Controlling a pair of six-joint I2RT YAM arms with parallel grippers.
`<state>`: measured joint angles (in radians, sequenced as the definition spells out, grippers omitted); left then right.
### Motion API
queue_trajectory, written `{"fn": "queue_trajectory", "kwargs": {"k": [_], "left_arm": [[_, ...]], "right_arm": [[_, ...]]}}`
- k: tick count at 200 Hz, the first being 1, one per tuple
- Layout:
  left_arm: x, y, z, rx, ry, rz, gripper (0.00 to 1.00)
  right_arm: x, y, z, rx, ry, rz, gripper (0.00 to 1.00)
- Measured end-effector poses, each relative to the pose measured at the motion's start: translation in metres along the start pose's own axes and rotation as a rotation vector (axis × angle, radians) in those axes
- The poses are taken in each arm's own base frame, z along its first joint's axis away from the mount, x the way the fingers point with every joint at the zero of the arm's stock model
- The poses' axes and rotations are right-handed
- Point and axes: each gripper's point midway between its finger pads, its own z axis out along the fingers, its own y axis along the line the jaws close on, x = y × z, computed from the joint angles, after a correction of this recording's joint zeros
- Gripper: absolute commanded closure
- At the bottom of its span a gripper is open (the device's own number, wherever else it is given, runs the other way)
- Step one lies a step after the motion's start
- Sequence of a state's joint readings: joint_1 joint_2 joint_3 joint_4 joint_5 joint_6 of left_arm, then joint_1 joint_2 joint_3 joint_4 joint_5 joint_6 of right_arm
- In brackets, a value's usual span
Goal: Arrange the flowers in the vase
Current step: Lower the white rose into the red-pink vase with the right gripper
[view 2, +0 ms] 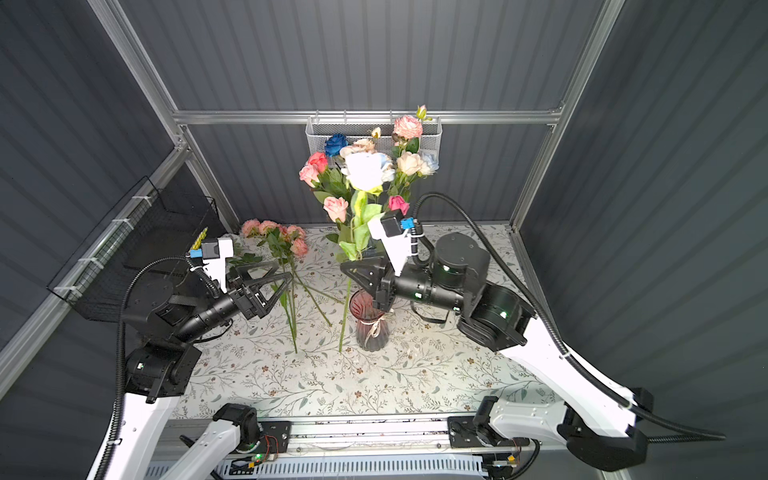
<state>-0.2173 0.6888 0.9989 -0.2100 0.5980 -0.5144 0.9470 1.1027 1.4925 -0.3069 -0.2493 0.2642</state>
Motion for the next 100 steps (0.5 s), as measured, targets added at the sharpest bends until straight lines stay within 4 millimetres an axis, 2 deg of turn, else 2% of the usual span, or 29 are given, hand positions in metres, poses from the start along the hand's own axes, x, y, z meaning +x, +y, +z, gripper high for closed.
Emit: {"fn": "queue_trajectory", "kwargs": {"k": [23,45,71,100], "left_arm": [[0.015,0.024,-0.003,-0.099,-0.003,-0.029,0.00],[0.029,0.043,-0.001,-0.164,0.019,-0.061,0.00],[0.039,0.054,-0.002,-0.205,0.041,-0.085,0.00],[0.041,0.056,-0.005,-0.224,0.040,-0.088,0.00]], "right_arm": [[-0.014,-0.010,-0.016,0.090,-0.057,-0.070,0.97],[-0.020,-0.024,-0.017,0.169,-0.082,-0.136,0.98],[-0.019,-0.048,0.001,0.252,-0.081,-0.205,0.99],[0.003,-0.084,0.034,0.331,-0.021,-0.241,0.98]]}}
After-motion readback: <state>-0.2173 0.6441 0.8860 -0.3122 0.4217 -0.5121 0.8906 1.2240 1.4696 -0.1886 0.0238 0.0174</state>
